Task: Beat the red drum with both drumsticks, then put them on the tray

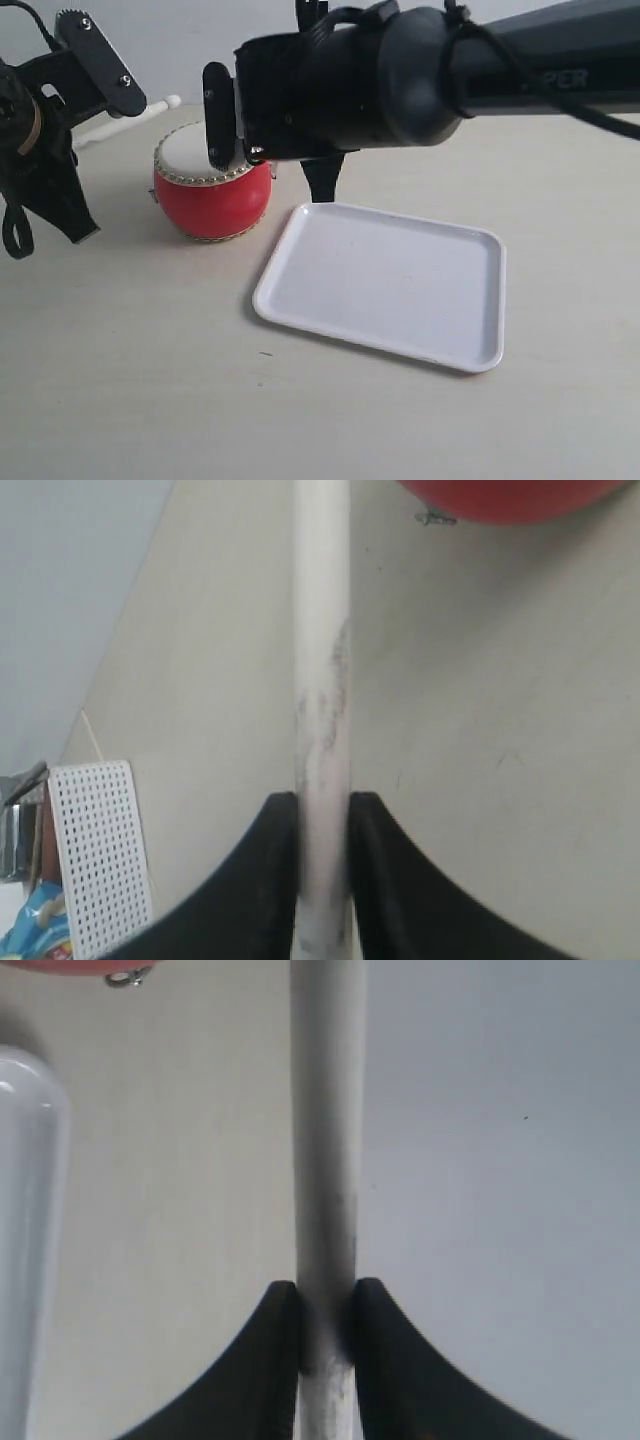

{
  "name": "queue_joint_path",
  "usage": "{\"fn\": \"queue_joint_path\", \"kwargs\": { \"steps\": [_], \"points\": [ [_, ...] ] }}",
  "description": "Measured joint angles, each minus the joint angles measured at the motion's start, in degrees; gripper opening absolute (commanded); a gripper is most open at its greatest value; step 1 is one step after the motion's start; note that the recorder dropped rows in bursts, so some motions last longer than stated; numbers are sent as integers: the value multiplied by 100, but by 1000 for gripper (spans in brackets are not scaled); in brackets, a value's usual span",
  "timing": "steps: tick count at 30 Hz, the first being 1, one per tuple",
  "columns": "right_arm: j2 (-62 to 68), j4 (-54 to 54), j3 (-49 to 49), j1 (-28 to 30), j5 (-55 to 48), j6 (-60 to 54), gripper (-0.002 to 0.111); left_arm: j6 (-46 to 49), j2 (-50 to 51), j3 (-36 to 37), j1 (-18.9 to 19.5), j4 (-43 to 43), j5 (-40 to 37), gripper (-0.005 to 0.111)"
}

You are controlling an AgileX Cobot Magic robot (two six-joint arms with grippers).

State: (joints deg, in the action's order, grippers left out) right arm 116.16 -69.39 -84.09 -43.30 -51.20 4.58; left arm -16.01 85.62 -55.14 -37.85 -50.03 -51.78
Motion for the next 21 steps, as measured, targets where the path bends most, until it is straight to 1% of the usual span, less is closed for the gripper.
{"fn": "queue_joint_path", "kwargs": {
  "steps": [3, 8, 10, 16, 21],
  "points": [
    [238, -710, 0, 0, -9, 47, 0, 126, 49, -11, 246, 172, 306, 0],
    [606, -1595, 0, 0, -137, 82, 0, 715, 285, -235, 703, 1051, 411, 0],
    [666, -1782, 0, 0, -217, 108, 0, 855, 394, -350, 802, 1313, 411, 0],
    [786, -2377, 0, 0, -380, 296, 0, 1008, 640, -636, 856, 1593, 276, 0],
    [794, -2645, 0, 0, -392, 523, 0, 1222, 735, -890, 856, 1545, -281, 0]
  ]
}}
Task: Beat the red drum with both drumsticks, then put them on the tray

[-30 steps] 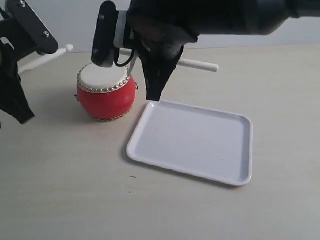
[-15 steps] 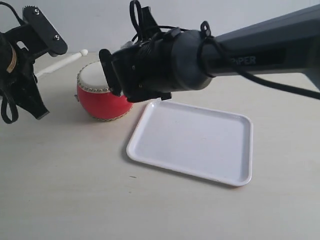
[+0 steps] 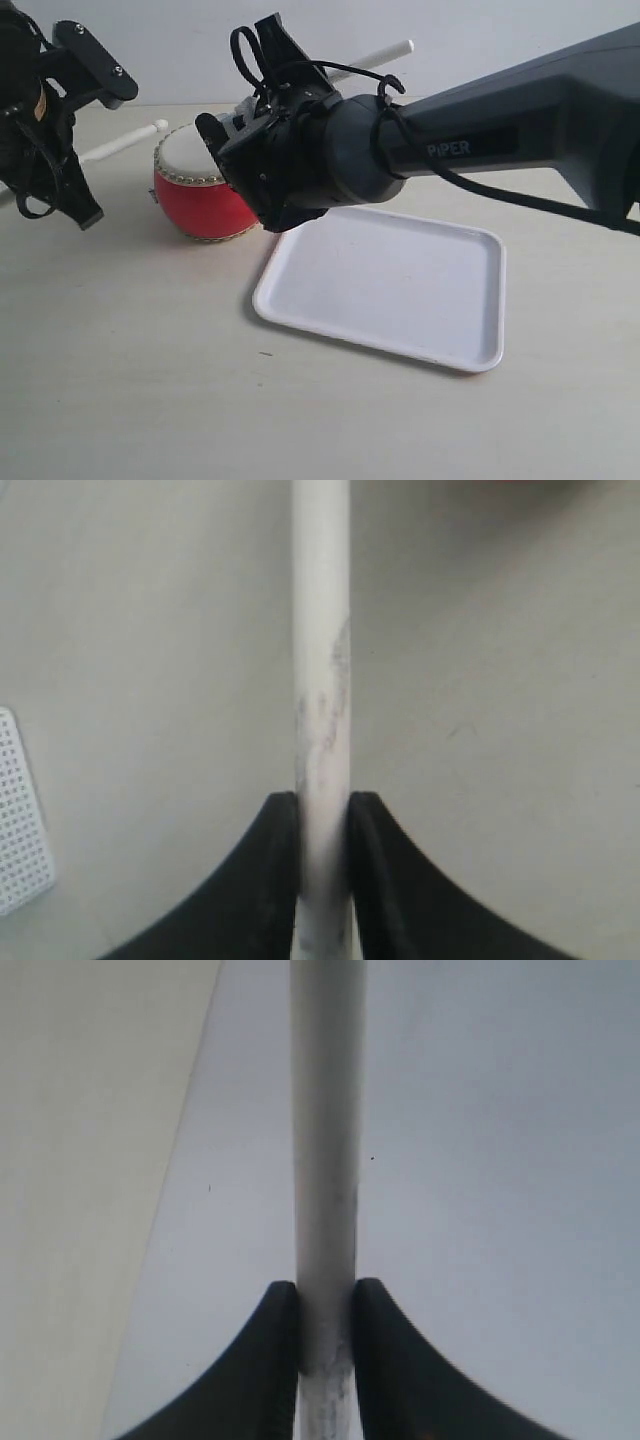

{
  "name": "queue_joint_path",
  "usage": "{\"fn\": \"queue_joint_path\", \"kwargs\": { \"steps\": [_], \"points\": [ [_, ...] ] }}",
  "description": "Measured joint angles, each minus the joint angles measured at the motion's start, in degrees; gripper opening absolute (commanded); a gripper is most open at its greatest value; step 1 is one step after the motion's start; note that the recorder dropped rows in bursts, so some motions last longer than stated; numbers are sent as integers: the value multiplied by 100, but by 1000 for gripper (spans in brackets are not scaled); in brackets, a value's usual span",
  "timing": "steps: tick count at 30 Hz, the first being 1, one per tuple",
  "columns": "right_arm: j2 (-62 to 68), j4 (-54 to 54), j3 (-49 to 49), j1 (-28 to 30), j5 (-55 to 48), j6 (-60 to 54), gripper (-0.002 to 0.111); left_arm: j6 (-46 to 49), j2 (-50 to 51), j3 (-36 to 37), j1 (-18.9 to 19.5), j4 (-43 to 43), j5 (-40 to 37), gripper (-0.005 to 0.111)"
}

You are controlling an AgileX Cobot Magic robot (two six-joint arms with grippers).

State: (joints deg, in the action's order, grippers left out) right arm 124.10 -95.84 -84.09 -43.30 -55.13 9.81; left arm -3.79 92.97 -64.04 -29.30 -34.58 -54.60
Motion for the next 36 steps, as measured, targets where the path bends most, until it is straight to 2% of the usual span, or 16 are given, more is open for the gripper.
{"fn": "queue_joint_path", "kwargs": {
  "steps": [3, 6, 8, 12, 15, 18, 25, 30, 36],
  "points": [
    [0, -87, 0, 0, 0, 59, 0, 53, 0, -189, -27, -491, -351, 0],
    [0, -126, 0, 0, 0, 82, 0, 169, 0, -220, -203, -1525, -782, 0],
    [0, -126, 0, 0, 0, 95, 0, 412, 25, -230, -410, -2214, -1099, 0],
    [0, -175, 0, 0, -10, 95, 0, 1079, 133, -224, -849, -2769, -1115, 0],
    [0, -199, 0, 0, -10, 106, 0, 1338, 203, -224, -1177, -2814, -844, 0],
    [0, -199, 0, 0, -10, 106, 0, 1435, 307, -224, -1322, -2814, -795, 0],
    [0, -94, 0, 0, -10, 95, 0, 1359, 485, -224, -1322, -2814, -1183, 0],
    [0, 542, 0, 0, -10, 95, 0, 723, 484, -224, -1301, -2625, -1103, 0],
    [0, 1069, 0, 0, -22, 341, 0, -272, 486, -224, -903, -2007, -967, 0]
  ]
}}
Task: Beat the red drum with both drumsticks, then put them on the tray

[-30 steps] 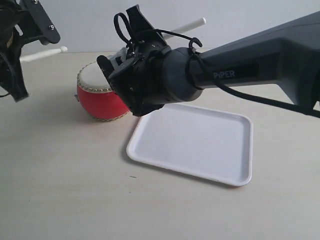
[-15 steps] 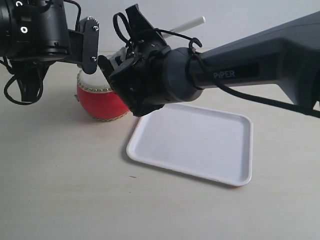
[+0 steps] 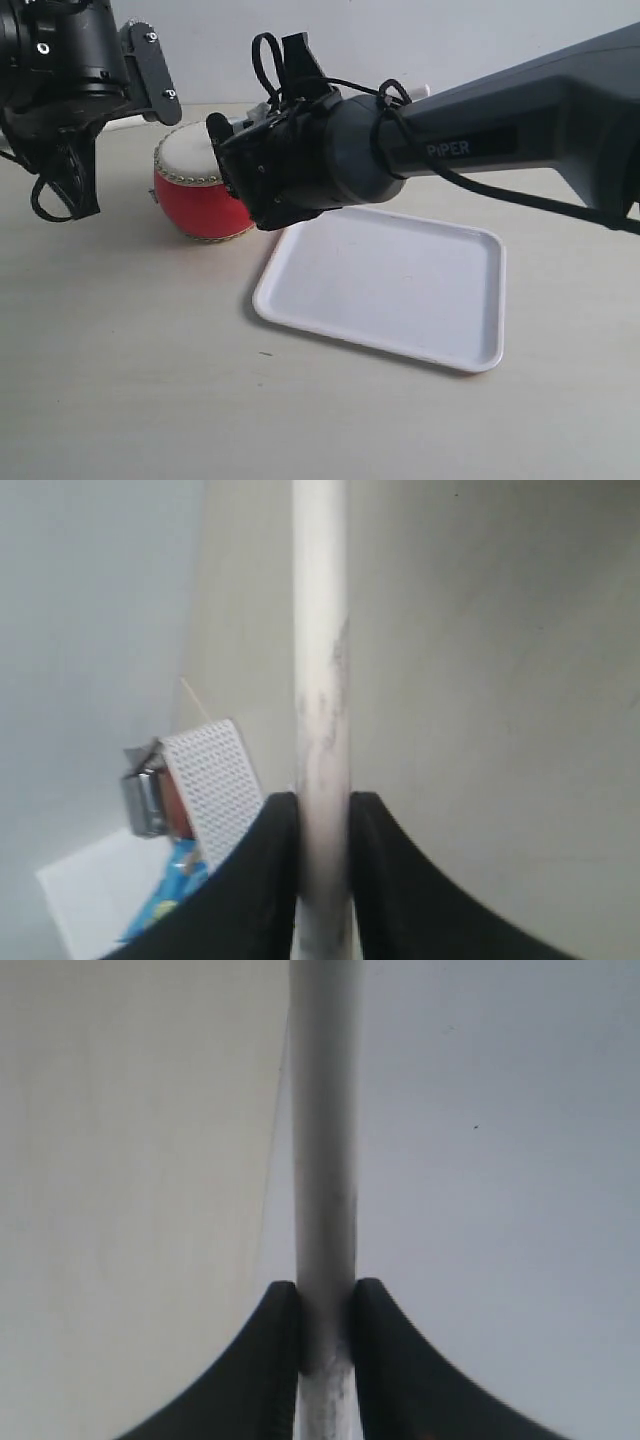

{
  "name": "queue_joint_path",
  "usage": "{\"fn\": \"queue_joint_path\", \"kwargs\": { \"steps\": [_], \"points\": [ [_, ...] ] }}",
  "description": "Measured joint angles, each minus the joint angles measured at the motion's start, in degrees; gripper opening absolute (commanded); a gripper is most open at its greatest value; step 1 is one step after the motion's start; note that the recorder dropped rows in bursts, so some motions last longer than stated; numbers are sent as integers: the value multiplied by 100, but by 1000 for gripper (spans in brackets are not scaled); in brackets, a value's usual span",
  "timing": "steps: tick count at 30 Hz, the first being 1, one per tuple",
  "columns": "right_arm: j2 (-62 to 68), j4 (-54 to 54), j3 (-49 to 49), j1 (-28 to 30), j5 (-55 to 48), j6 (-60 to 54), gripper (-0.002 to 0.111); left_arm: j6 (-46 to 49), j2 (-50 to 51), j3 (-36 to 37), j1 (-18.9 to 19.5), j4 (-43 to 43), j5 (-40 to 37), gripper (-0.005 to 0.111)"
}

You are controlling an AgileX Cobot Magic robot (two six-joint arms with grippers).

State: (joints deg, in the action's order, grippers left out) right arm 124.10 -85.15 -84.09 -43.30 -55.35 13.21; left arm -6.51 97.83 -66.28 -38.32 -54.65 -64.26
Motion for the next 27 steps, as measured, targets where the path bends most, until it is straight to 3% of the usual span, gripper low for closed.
{"fn": "queue_joint_path", "kwargs": {
  "steps": [7, 12, 18, 27],
  "points": [
    [0, 636, 0, 0, 204, 287, 0, -201, 0, 0, 434, 1132, 517, 0],
    [0, 871, 0, 0, 328, 1032, 0, -415, 0, 0, 442, 1345, 722, 0],
    [0, 1882, -304, 0, 410, 1434, 0, -713, 0, 0, 458, 1578, 776, 0],
    [-163, 4289, -1164, 89, -307, -346, 0, -444, 0, 0, 849, 2537, 891, 0]
  ]
}}
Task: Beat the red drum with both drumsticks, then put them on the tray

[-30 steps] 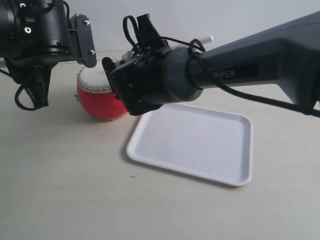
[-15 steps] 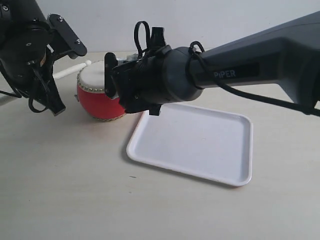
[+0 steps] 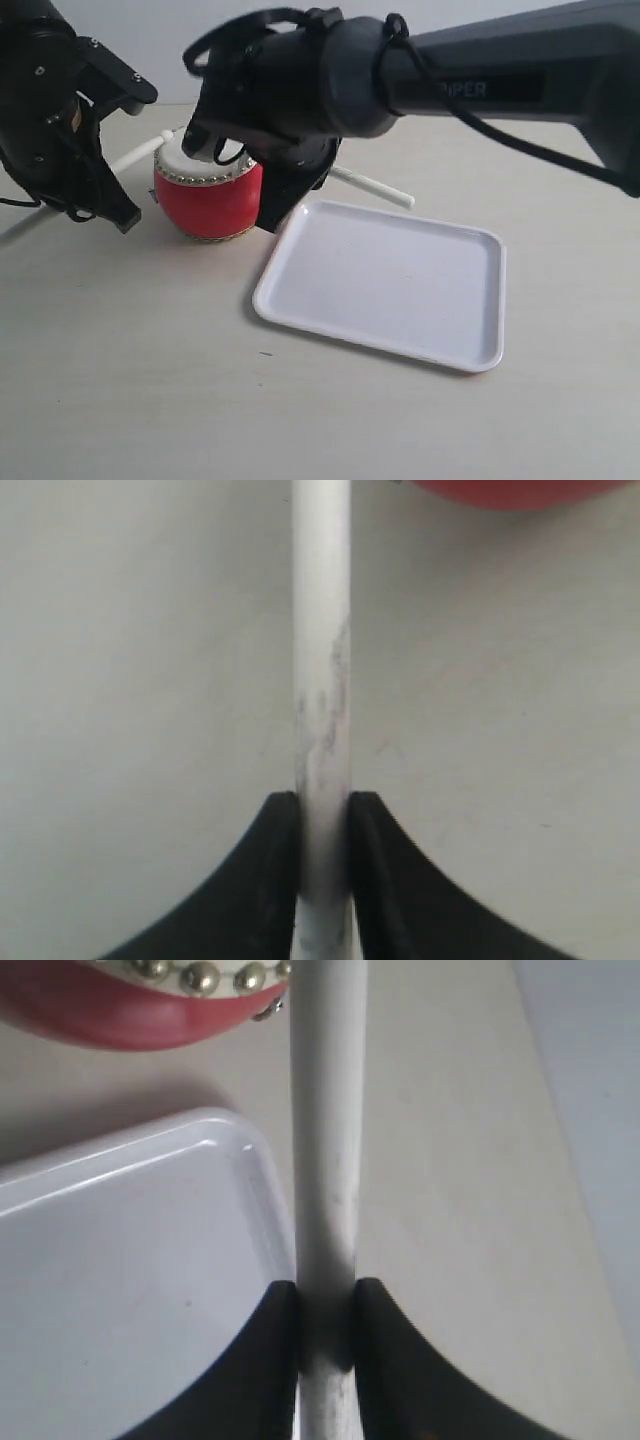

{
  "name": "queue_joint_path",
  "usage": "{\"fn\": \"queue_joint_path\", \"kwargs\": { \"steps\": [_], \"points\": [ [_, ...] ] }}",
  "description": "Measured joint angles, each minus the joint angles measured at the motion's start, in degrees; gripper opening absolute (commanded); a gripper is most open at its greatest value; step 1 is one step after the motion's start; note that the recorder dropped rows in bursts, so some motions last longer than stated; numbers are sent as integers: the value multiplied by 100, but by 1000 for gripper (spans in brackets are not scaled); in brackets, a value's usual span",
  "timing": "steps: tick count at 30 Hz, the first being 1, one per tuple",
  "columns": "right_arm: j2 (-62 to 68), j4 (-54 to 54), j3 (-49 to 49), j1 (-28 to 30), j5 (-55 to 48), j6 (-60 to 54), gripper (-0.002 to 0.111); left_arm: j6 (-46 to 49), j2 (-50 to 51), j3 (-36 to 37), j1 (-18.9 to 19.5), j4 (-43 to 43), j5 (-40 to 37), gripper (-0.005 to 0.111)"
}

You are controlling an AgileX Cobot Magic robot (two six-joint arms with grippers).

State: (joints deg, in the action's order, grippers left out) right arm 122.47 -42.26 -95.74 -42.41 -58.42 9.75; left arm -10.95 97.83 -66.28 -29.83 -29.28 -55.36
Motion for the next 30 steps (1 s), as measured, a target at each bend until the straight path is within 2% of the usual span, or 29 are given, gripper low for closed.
{"fn": "queue_joint_path", "kwargs": {
  "steps": [5, 13, 23, 30],
  "points": [
    [-76, 1152, -331, 278, -261, -736, 0, 886, -120, 0, 313, 1130, 118, 0],
    [-76, 1798, -347, 340, -103, -1064, 0, 1095, -396, 0, 387, 1327, 206, 0],
    [-66, 1471, -347, 340, -36, -1229, 0, 1095, -396, 0, 387, 1334, 329, 0],
    [57, 705, -357, 340, -36, -1579, 0, 1095, -396, 0, 387, 1334, 290, 0]
  ]
}}
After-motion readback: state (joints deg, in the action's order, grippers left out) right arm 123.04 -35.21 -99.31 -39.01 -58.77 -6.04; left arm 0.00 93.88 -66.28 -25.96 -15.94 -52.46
